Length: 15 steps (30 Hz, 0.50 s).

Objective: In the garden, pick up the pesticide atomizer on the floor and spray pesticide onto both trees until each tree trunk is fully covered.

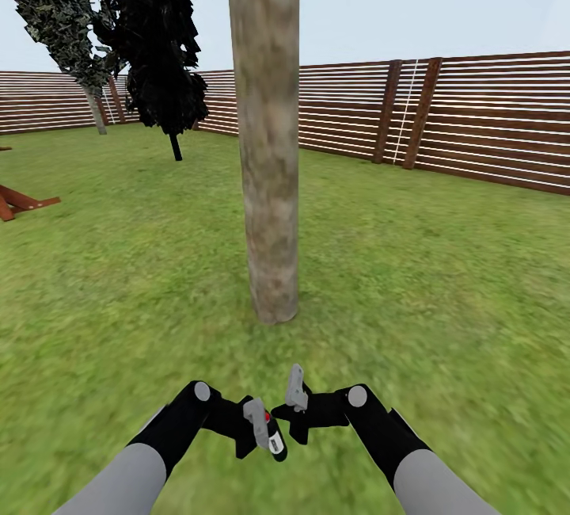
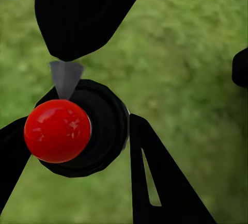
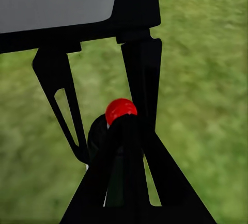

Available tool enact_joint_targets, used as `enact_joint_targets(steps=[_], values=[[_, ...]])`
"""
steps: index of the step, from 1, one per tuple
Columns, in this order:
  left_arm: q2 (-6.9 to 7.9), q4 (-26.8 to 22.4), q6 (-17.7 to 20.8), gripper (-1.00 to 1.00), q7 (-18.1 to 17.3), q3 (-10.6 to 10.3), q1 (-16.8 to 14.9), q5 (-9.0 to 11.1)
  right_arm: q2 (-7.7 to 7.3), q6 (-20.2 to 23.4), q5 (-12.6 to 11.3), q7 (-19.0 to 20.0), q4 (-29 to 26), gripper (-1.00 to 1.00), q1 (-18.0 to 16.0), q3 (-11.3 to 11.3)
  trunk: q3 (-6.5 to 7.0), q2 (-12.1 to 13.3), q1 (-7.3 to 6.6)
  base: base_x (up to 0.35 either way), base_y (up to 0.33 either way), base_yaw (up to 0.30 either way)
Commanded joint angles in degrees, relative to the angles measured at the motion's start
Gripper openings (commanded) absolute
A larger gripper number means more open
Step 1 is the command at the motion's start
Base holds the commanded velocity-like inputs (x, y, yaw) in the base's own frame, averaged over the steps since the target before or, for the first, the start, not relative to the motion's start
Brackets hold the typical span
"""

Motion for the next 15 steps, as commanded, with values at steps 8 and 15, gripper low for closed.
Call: enact_joint_targets(steps=[8,15], values=[[-0.08,-0.1,-0.2,-1.0,-0.2,0.0,0.0,-0.4,-0.08,-0.3,0.6,0.0,0.0,-1.0,0.0,-0.1,-0.05,0.0,-0.01,0.0,0.0,0.0],[-0.08,-0.1,-0.2,-1.0,-0.2,0.0,-0.1,-0.3,-0.24,-0.3,0.6,0.0,0.0,-1.0,0.0,-0.1,-0.05,0.0,-0.01,0.0,0.0,0.0]])
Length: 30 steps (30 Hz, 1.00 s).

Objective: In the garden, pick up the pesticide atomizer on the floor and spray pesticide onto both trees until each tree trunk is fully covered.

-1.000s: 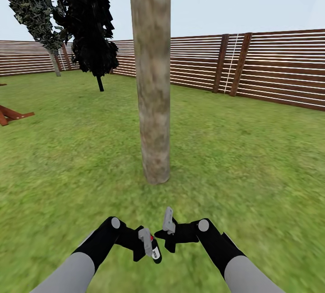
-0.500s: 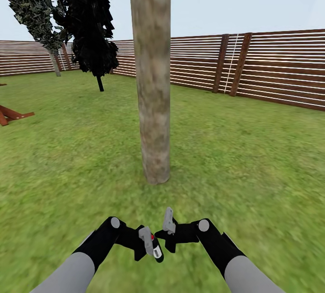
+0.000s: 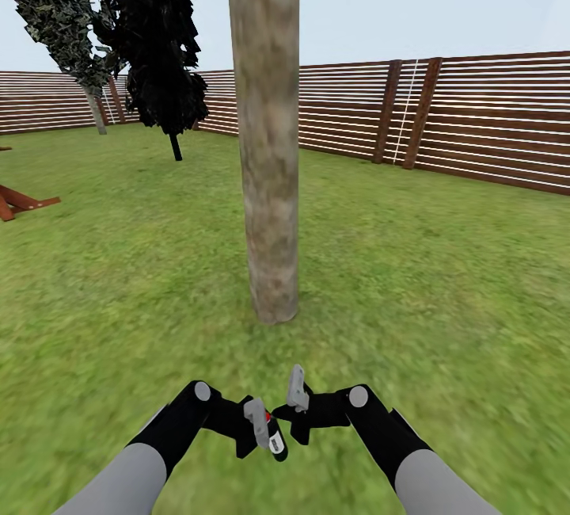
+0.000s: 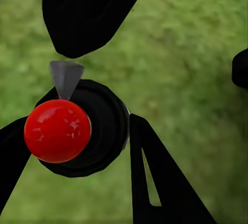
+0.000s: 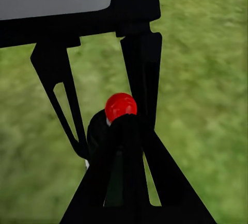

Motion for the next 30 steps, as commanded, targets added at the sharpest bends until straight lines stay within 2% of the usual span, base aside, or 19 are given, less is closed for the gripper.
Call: enact_joint_targets(steps=[1,16,19,24,30], values=[[-0.02,-0.1,-0.2,-1.0,-0.2,0.0,0.0,-0.3,0.01,-0.3,0.5,0.0,-0.1,-1.0,0.0,-0.1,-0.05,0.0,-0.01,0.0,0.0,0.0],[-0.17,-0.1,-0.3,-1.0,-0.2,0.1,0.0,-0.1,-0.08,-0.3,0.5,0.0,0.0,-1.0,0.0,-0.1,-0.05,0.0,-0.01,0.0,0.0,0.0],[-0.22,-0.1,-0.3,-1.0,-1.0,0.1,-0.1,-0.1,-0.08,-0.3,0.5,0.0,0.0,-1.0,0.0,-0.1,-0.05,0.0,-0.01,0.0,0.0,0.0],[-0.2,-0.1,-0.3,-1.0,-1.7,0.1,-0.1,1.1,-0.08,-0.3,0.5,0.0,0.0,-1.0,0.0,-0.1,-0.05,0.0,-0.01,0.0,0.0,0.0],[-0.2,-0.1,-0.2,-1.0,-1.7,0.1,-0.1,1.3,-0.08,-0.3,0.5,0.0,0.0,-1.0,0.0,-0.1,-0.05,0.0,-0.01,0.0,0.0,0.0]])
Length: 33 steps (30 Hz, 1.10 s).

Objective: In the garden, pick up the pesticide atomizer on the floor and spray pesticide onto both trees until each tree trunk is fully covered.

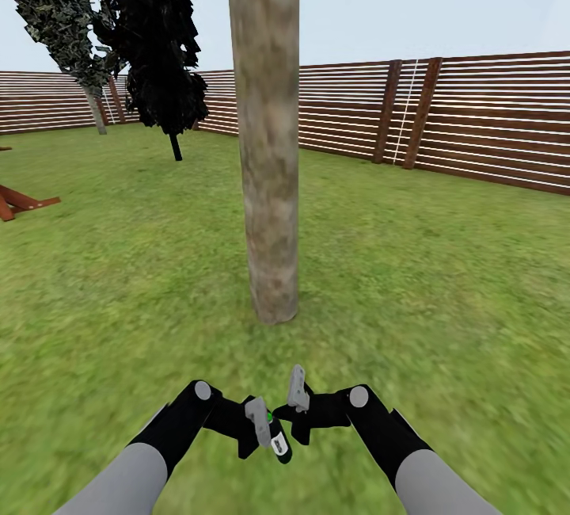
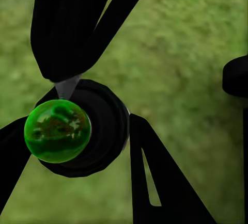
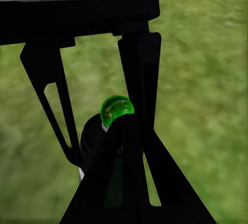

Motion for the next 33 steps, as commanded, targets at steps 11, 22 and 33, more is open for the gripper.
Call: enact_joint_targets(steps=[11,22,33], values=[[2.6,0.9,-0.5,-1.0,0.3,-0.3,0.3,-2.1,0.02,-0.3,0.5,0.1,-0.1,-1.0,0.0,0.0,-0.05,0.0,-0.01,0.0,0.0,0.0],[13.38,0.9,-0.5,-1.0,0.4,-0.2,0.5,-6.6,0.02,-0.3,0.5,0.1,-0.1,1.0,0.0,0.0,-0.05,0.0,-0.01,0.0,0.0,0.0],[14.46,18.2,-0.3,-1.0,41.8,12.0,0.9,5.0,-5.06,-6.6,-3.8,-59.4,29.3,1.0,0.3,-0.6,-0.05,0.0,-0.01,0.0,0.0,0.0]])
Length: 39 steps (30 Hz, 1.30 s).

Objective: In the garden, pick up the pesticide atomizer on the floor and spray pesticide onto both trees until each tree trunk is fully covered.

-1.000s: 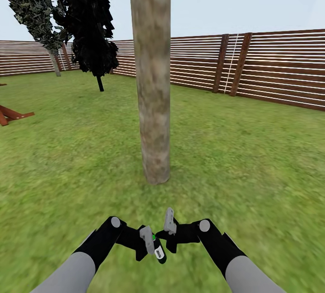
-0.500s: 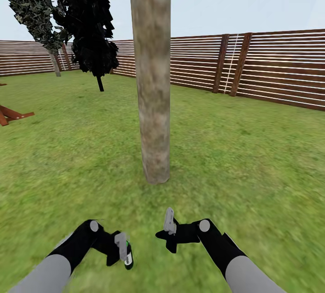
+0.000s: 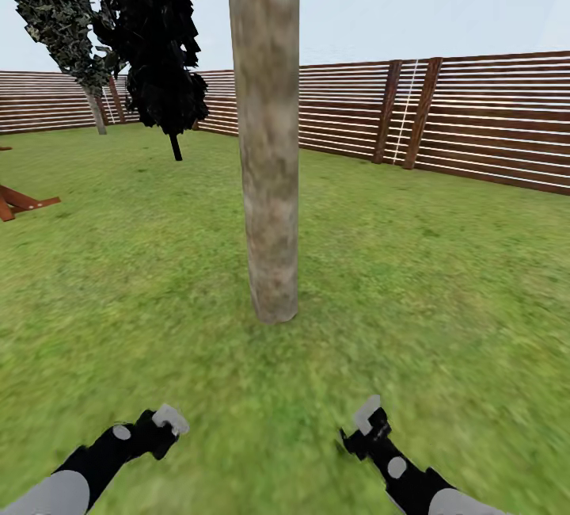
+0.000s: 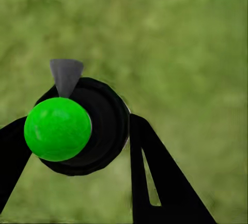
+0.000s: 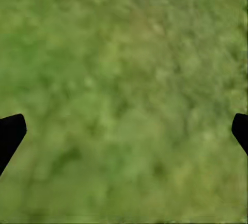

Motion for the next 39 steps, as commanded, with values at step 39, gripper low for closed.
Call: enact_joint_targets(steps=[39], values=[[-9.77,2.3,3.8,-1.0,20.3,4.4,0.0,15.5,-5.31,-10.3,-19.6,-8.2,2.4,1.0,5.4,-12.9,0.06,0.0,-0.01,0.122,-0.075,-0.02]])
